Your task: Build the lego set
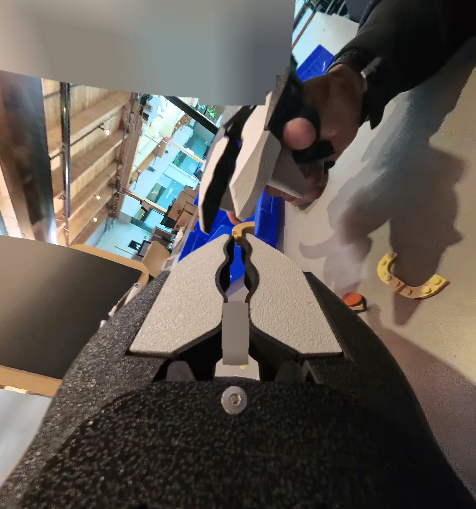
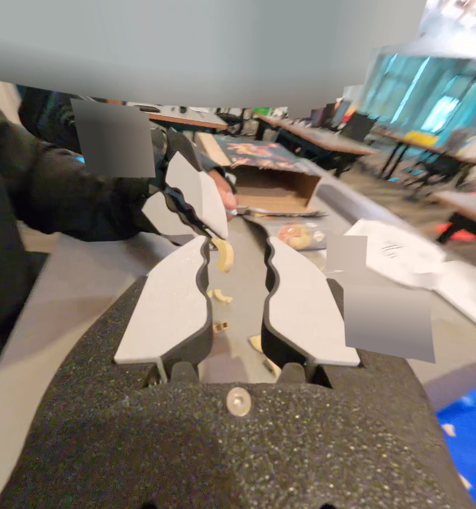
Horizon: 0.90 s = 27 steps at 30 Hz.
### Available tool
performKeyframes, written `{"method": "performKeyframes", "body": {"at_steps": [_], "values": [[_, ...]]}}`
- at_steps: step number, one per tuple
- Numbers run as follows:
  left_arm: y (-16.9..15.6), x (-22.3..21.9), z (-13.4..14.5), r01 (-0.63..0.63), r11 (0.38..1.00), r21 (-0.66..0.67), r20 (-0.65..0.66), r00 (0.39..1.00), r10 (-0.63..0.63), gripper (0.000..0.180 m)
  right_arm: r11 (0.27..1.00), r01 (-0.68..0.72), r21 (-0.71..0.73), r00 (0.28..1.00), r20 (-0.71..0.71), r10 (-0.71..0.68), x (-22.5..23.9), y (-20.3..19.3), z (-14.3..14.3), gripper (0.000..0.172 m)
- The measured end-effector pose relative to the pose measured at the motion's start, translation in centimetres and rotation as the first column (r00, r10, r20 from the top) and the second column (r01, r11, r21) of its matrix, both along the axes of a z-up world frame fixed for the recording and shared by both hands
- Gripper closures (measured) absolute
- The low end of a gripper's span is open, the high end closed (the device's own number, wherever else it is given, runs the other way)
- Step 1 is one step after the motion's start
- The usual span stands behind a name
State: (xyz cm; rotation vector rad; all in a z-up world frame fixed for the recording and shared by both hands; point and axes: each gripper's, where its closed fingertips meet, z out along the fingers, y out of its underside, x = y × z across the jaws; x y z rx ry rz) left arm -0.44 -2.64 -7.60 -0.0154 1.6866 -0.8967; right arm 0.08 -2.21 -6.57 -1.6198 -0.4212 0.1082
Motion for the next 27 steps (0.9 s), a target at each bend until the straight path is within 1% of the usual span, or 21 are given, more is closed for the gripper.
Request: {"method": "performKeyframes", "body": {"at_steps": [3, 7, 13, 16, 18, 20, 22, 23, 24, 26, 27], "values": [[-0.1, -0.3, 0.1, 0.014, 0.999, 0.038, 0.042, 0.999, -0.016, 0.176, 0.989, -0.107, -0.106, 0.989, -0.113, 0.095, -0.6, -0.2, -1.4, 0.141], [-0.5, -0.6, -0.4, 0.047, 0.995, 0.089, 0.057, 0.997, -0.052, 0.176, 0.962, -0.213, -0.168, 0.962, -0.208, 0.177, -1.5, -0.7, -2.4, 0.145], [-1.2, -1.0, -1.6, 0.092, 0.982, 0.164, 0.042, 0.994, -0.1, 0.176, 0.935, -0.279, -0.217, 0.94, -0.262, 0.22, -2.0, -1.0, -3.3, 0.15], [-1.4, -1.1, -2.0, 0.105, 0.978, 0.182, 0.032, 0.993, -0.113, 0.176, 0.922, -0.3, -0.246, 0.936, -0.262, 0.235, -2.2, -1.2, -3.9, 0.162], [-1.4, -0.9, -2.4, 0.106, 0.978, 0.177, 0.009, 0.994, -0.11, 0.176, 0.922, -0.287, -0.262, 0.943, -0.247, 0.223, -2.0, -1.2, -4.3, 0.162], [-1.2, -0.4, -3.1, 0.096, 0.987, 0.128, -0.066, 0.994, -0.088, 0.174, 0.927, -0.248, -0.28, 0.959, -0.207, 0.194, -1.2, -1.2, -4.7, 0.162], [-0.7, 0.2, -4.2, 0.075, 0.995, 0.07, -0.2, 0.978, -0.06, 0.167, 0.937, -0.206, -0.283, 0.97, -0.187, 0.157, -0.2, -1.3, -4.8, 0.162], [-0.3, 0.6, -5.0, 0.046, 0.998, 0.05, -0.277, 0.96, -0.031, 0.162, 0.942, -0.186, -0.278, 0.973, -0.185, 0.137, 0.4, -1.4, -4.8, 0.162], [0.1, 1.0, -5.9, 0.011, 0.999, 0.043, -0.351, 0.936, 0.004, 0.159, 0.947, -0.164, -0.276, 0.976, -0.185, 0.115, 1.1, -1.6, -4.8, 0.162], [1.0, 1.6, -7.8, -0.065, 0.996, 0.056, -0.501, 0.861, 0.084, 0.153, 0.952, -0.129, -0.278, 0.98, -0.18, 0.08, 2.1, -1.8, -4.8, 0.162], [1.3, 1.7, -8.5, -0.085, 0.994, 0.067, -0.55, 0.828, 0.108, 0.152, 0.953, -0.118, -0.279, 0.982, -0.175, 0.071, 2.4, -1.8, -4.9, 0.162]]}}
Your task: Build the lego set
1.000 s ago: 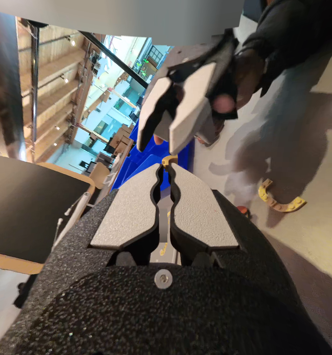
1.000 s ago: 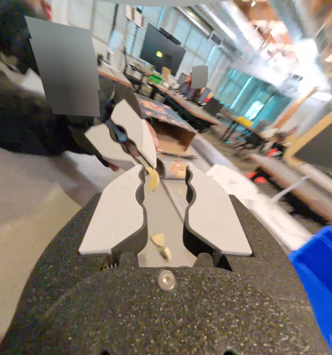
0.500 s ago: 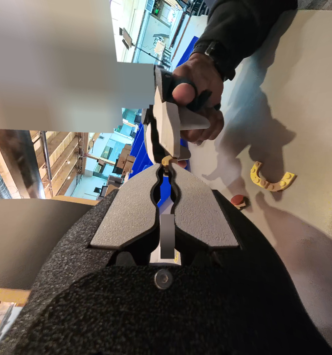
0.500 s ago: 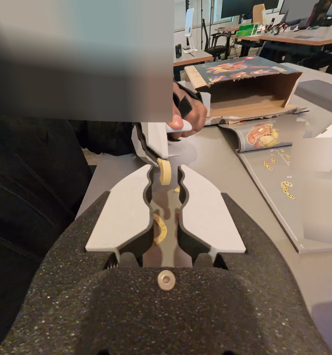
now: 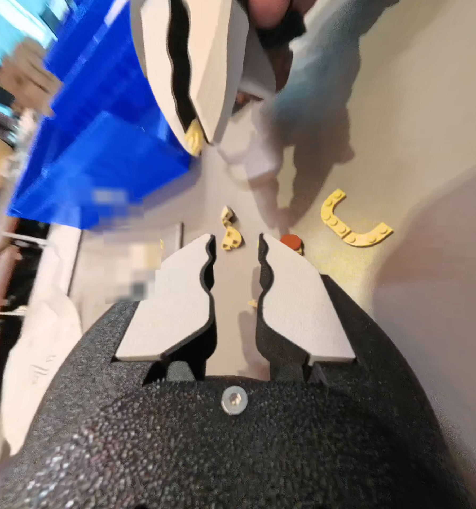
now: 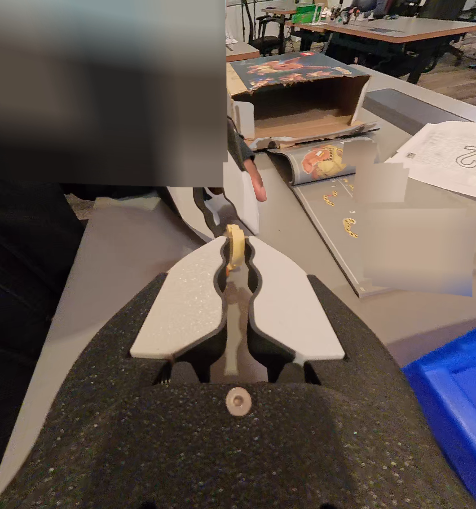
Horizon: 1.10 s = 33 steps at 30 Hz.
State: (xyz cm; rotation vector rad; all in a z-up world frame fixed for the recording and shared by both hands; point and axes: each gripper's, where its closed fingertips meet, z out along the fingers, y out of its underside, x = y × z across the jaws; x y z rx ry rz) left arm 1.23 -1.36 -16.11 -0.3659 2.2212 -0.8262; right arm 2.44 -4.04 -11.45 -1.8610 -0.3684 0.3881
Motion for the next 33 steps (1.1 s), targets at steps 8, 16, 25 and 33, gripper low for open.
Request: {"method": "performKeyframes", "body": {"at_steps": [8, 16, 25, 33], "values": [[-0.1, -0.4, -0.7, 0.062, 0.997, -0.041, -0.236, 0.969, -0.07, 0.156, 1.0, 0.0, -0.021, 0.999, 0.055, 0.001, 0.0, -0.2, -0.8, 0.162], [-0.5, -0.4, -3.0, 0.049, 0.999, 0.012, -0.425, 0.904, -0.04, 0.166, 0.998, -0.005, -0.069, 0.997, 0.08, 0.011, -0.4, -0.2, -1.9, 0.162], [-0.8, 1.1, 0.2, 0.072, 0.997, 0.012, -0.026, 0.997, -0.071, 0.172, 0.987, 0.065, -0.147, 0.998, -0.014, -0.068, 0.7, 0.3, -2.9, 0.162], [-1.4, -0.4, 9.3, -0.117, 0.948, 0.297, 0.809, 0.558, -0.185, 0.173, 0.999, -0.019, 0.029, 0.956, -0.293, 0.026, -0.1, -0.1, 1.6, 0.162]]}}
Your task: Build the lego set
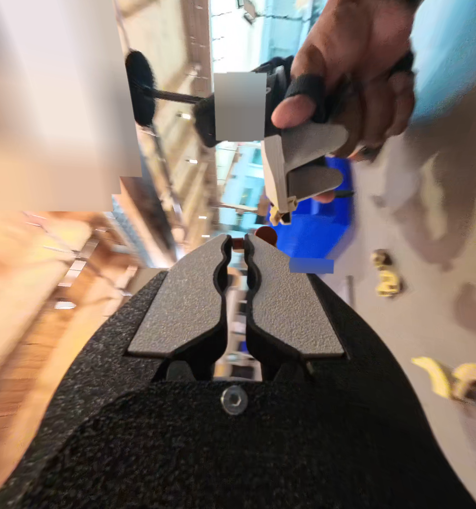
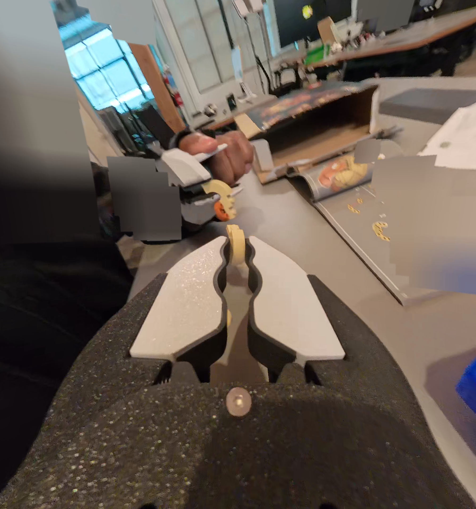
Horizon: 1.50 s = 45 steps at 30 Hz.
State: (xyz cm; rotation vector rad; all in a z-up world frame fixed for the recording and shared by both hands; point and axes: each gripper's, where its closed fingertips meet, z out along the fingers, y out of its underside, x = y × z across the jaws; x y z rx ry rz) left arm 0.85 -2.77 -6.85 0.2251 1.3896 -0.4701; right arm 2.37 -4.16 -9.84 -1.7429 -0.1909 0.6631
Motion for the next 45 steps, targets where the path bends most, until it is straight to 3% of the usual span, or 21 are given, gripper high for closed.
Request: {"method": "performKeyframes", "body": {"at_steps": [2, 6, 16, 18, 20, 23, 25, 28, 30, 34, 39, 45], "values": [[-0.6, -0.6, 0.6, -0.035, 0.995, 0.095, 0.147, 0.989, 0.021, 0.173, 0.997, -0.049, 0.053, 0.998, -0.039, 0.051, -0.8, -0.4, 1.1, 0.162], [-2.2, -1.3, 0.6, -0.035, 0.986, 0.165, 0.257, 0.966, -0.009, 0.173, 0.99, -0.098, 0.105, 0.993, -0.054, 0.104, -2.0, -0.8, 2.0, 0.162], [-3.2, -1.8, 0.2, -0.008, 0.977, 0.211, 0.251, 0.967, -0.046, 0.173, 0.99, -0.121, 0.066, 0.992, -0.04, 0.123, -1.7, -1.0, 1.2, 0.162], [-2.9, -1.6, -0.7, -0.007, 0.971, 0.237, 0.213, 0.976, -0.045, 0.173, 0.996, -0.088, -0.025, 0.995, 0.052, 0.09, -1.1, -0.7, -0.7, 0.162], [-2.4, -1.4, -1.6, -0.008, 0.966, 0.26, 0.181, 0.983, -0.041, 0.173, 0.988, -0.011, -0.151, 0.964, 0.26, 0.051, -0.1, -0.4, -3.9, 0.162], [-1.7, -1.4, -2.2, -0.016, 0.964, 0.267, 0.154, 0.988, -0.027, 0.173, 0.955, 0.111, -0.274, 0.813, 0.577, 0.072, 1.5, -0.6, -8.3, 0.162], [-1.6, -1.4, -2.3, -0.017, 0.964, 0.265, 0.144, 0.989, -0.022, 0.173, 0.939, 0.122, -0.321, 0.739, 0.661, 0.129, 1.4, -0.9, -9.9, 0.162], [-1.7, -1.3, -2.4, -0.015, 0.963, 0.268, 0.136, 0.99, -0.022, 0.173, 0.945, 0.104, -0.31, 0.712, 0.687, 0.147, 0.9, -0.9, -10.0, 0.162], [-1.7, -1.4, -2.5, -0.013, 0.963, 0.268, 0.133, 0.991, -0.023, 0.173, 0.946, 0.088, -0.312, 0.714, 0.681, 0.159, 0.8, -1.1, -10.0, 0.16], [-1.9, -1.6, -2.1, -0.006, 0.967, 0.253, 0.14, 0.99, -0.03, 0.173, 0.949, 0.041, -0.312, 0.757, 0.63, 0.174, 0.5, -1.3, -9.5, 0.137], [-2.5, -2.2, -1.7, 0.013, 0.969, 0.247, 0.169, 0.984, -0.056, 0.173, 0.97, -0.154, -0.186, 0.907, 0.363, 0.214, -2.5, -1.4, -5.2, 0.135], [-4.2, -3.2, -1.3, 0.063, 0.964, 0.258, 0.211, 0.97, -0.12, 0.173, 0.929, -0.363, -0.068, 0.925, 0.095, 0.368, -5.7, -2.5, -1.9, 0.137]]}}
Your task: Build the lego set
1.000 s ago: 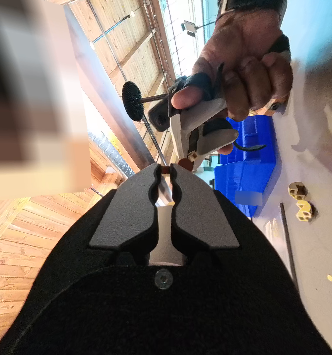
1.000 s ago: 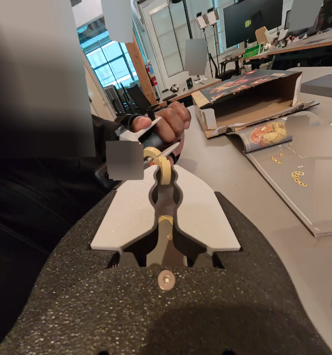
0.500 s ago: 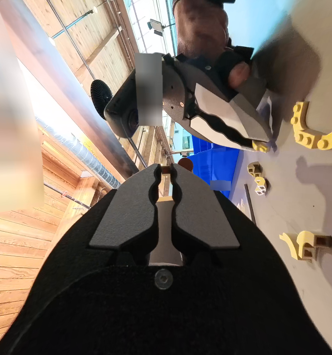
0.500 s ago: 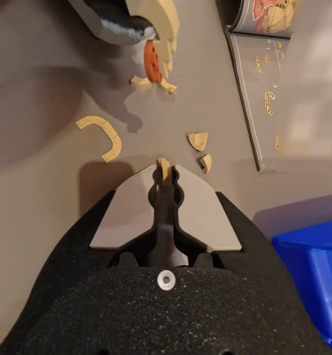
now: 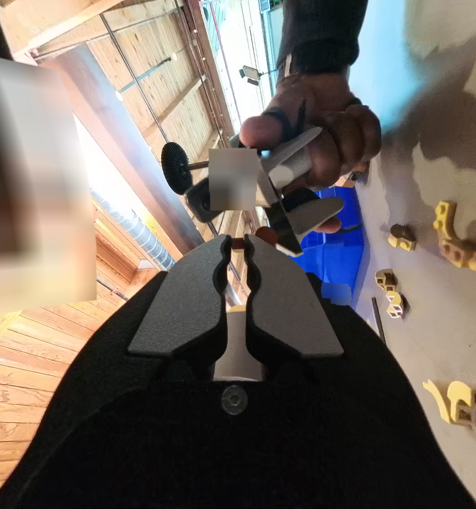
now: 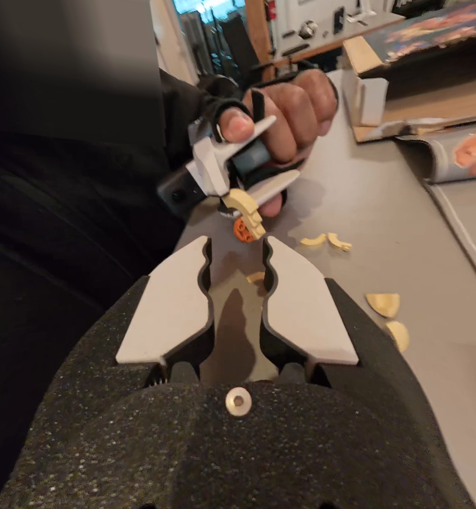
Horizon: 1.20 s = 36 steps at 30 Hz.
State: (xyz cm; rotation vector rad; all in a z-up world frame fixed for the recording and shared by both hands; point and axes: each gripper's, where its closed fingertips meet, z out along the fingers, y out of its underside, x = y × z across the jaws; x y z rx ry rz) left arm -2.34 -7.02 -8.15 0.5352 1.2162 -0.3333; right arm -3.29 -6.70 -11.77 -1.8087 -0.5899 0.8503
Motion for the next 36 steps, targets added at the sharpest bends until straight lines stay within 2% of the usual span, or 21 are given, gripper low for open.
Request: {"method": "performKeyframes", "body": {"at_steps": [7, 15, 19, 24, 27, 29, 32, 36], "values": [[-1.0, -1.0, 0.7, 0.048, 0.999, -0.014, 0.035, 0.998, -0.048, 0.173, 0.996, -0.088, -0.006, 0.979, -0.186, 0.086, -1.0, -0.6, 1.4, 0.144], [-1.9, -1.8, 0.7, 0.1, 0.995, -0.018, 0.027, 0.995, -0.1, 0.173, 0.993, -0.12, -0.011, 0.964, -0.24, 0.114, -1.7, -0.5, 1.7, 0.144], [-1.9, -1.8, 0.7, 0.108, 0.994, -0.026, 0.022, 0.994, -0.107, 0.173, 0.991, -0.132, -0.007, 0.965, -0.231, 0.127, -2.0, -0.7, 1.7, 0.151], [-0.6, -0.5, 0.2, 0.066, 0.995, -0.08, -0.052, 0.996, -0.07, 0.171, 1.0, 0.002, 0.002, 0.988, -0.152, -0.002, -0.3, 0.6, 1.3, 0.151], [1.2, 1.2, -0.8, -0.002, 0.99, -0.142, -0.177, 0.984, -0.024, 0.155, 0.983, 0.175, 0.057, 0.984, -0.032, -0.173, 2.0, 1.8, 1.2, 0.151], [2.5, 2.2, -1.4, -0.044, 0.977, -0.207, -0.275, 0.961, -0.015, 0.153, 0.949, 0.292, 0.118, 0.953, 0.046, -0.299, 3.8, 2.5, 1.4, 0.151], [4.1, 3.6, -1.4, -0.13, 0.907, -0.402, -0.447, 0.892, -0.07, 0.152, 0.873, 0.442, 0.204, 0.857, 0.192, -0.479, 6.4, 3.3, 1.3, 0.151], [5.0, 5.1, -1.2, -0.299, 0.697, -0.651, -0.635, 0.718, -0.285, 0.155, 0.796, 0.535, 0.283, 0.687, 0.402, -0.605, 8.2, 4.0, -0.2, 0.151]]}}
